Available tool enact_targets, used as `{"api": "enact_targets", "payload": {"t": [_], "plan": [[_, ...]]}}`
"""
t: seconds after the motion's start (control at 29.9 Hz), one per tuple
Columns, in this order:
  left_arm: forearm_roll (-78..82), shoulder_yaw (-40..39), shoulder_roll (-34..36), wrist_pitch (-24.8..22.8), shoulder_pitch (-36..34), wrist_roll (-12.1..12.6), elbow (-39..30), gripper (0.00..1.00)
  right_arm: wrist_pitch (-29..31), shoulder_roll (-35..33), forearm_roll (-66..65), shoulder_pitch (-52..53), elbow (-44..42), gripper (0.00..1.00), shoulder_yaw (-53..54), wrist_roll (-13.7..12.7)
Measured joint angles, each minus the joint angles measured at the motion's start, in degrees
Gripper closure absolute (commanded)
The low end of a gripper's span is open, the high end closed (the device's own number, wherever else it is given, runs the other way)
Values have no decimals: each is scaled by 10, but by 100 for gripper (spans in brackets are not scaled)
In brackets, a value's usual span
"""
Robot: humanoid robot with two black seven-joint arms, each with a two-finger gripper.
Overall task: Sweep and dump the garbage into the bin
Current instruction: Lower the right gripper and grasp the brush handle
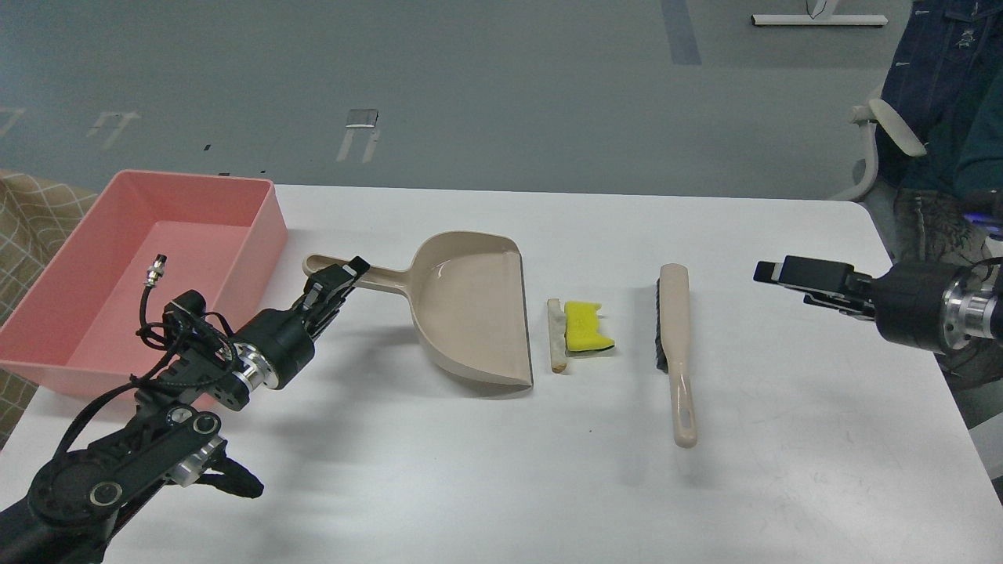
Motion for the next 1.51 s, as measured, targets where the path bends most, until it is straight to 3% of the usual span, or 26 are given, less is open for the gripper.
{"api": "enact_targets", "payload": {"t": [0.33, 0.67, 0.8, 1.07, 1.2, 1.37, 1.4, 1.51], "plan": [[2, 0, -2, -1, -2, -1, -7, 100, 0, 34, -12, -11, 19, 1, -34, -46], [2, 1, -3, -1, -2, 0, -9, 100, -1, 90, -14, -18, 15, 8, -40, -67], [2, 1, -3, -1, -2, 0, -9, 100, -1, 108, -31, -20, 13, 22, -50, -69], [2, 1, -2, -1, -2, 0, -9, 100, -2, 127, -48, -21, 10, 39, -63, -72], [2, 1, -2, -1, -1, 0, -9, 100, -3, 133, -49, -21, 8, 56, -63, -72], [2, 0, -2, -1, 0, -1, -9, 100, -4, 136, -49, -21, 8, 68, -63, -73], [2, 0, -2, -1, 0, -1, -9, 100, -4, 136, -49, -21, 8, 77, -64, -73], [2, 0, 0, -1, 1, -1, -9, 100, -4, 137, -48, -21, 9, 85, -64, -87]]}}
